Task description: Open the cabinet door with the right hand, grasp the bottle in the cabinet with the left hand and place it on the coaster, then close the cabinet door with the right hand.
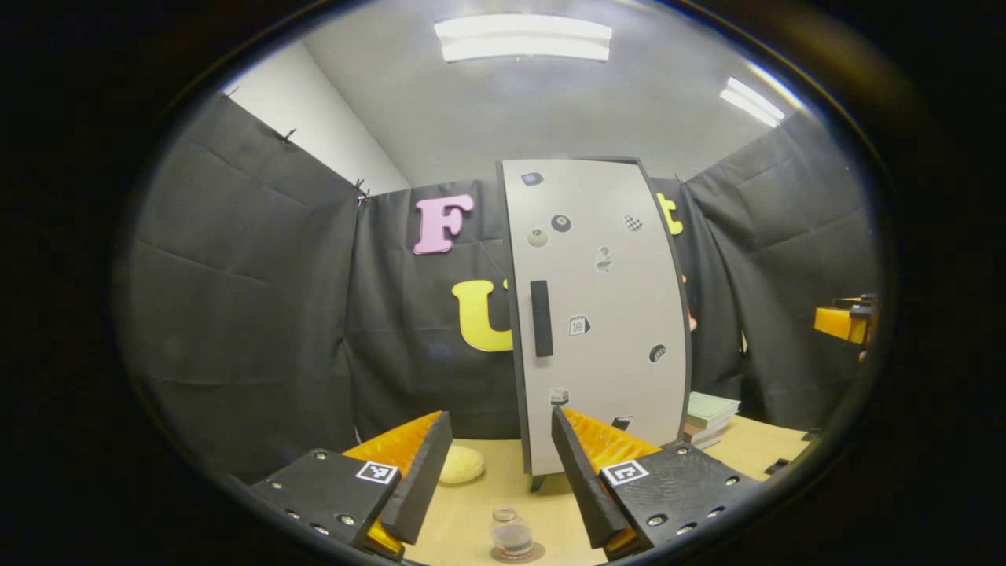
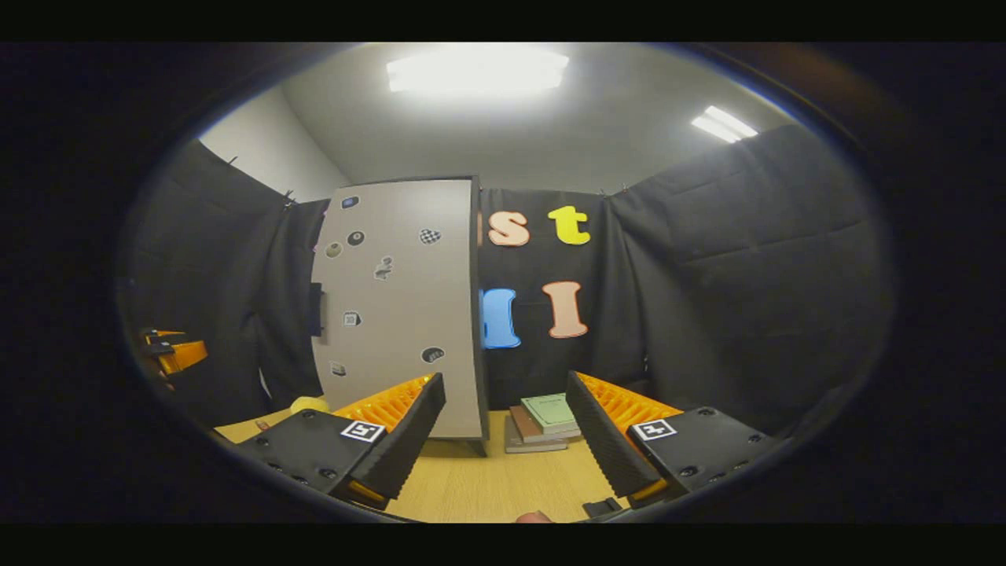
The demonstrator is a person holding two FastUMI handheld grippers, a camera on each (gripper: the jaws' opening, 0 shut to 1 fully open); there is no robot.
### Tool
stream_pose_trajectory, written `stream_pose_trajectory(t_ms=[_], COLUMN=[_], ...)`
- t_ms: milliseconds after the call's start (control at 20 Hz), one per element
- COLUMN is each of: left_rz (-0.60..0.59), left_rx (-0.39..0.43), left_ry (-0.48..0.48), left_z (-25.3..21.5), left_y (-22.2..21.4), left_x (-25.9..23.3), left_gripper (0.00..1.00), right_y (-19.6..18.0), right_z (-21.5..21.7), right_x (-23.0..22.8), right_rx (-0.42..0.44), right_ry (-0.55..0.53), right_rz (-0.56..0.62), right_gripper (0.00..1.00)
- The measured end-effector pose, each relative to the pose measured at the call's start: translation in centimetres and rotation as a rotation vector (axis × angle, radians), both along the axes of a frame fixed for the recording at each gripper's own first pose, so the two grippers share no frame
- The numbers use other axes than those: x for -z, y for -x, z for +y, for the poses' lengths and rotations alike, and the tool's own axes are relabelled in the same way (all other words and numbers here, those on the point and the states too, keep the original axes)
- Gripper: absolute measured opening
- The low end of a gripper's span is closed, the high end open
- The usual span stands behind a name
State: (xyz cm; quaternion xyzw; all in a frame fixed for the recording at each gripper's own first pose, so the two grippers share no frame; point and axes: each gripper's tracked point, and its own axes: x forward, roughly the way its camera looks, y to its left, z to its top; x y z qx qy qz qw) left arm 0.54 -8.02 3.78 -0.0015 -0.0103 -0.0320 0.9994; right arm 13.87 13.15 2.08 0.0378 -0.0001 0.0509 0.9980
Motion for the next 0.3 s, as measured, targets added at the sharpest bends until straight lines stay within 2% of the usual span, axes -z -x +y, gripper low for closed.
stream_pose_trajectory(t_ms=[50,100,150,300], left_rz=[-0.001,-0.001,-0.001,0.006], left_rx=[-0.001,0.0,0.0,0.001], left_ry=[-0.004,-0.008,-0.009,-0.002], left_z=[0.0,0.09,0.09,0.22], left_y=[-0.16,-0.2,-0.22,-0.14], left_x=[0.1,0.08,0.09,0.38], left_gripper=[0.76,0.76,0.78,0.78], right_y=[0.03,0.15,0.2,0.42], right_z=[0.04,0.12,0.16,0.27], right_x=[-0.07,-0.15,-0.16,-0.13], right_rx=[0.0,0.0,0.001,0.004], right_ry=[0.0,-0.002,-0.003,0.005], right_rz=[0.0,-0.001,-0.001,0.0], right_gripper=[0.98,0.94,0.98,0.98])
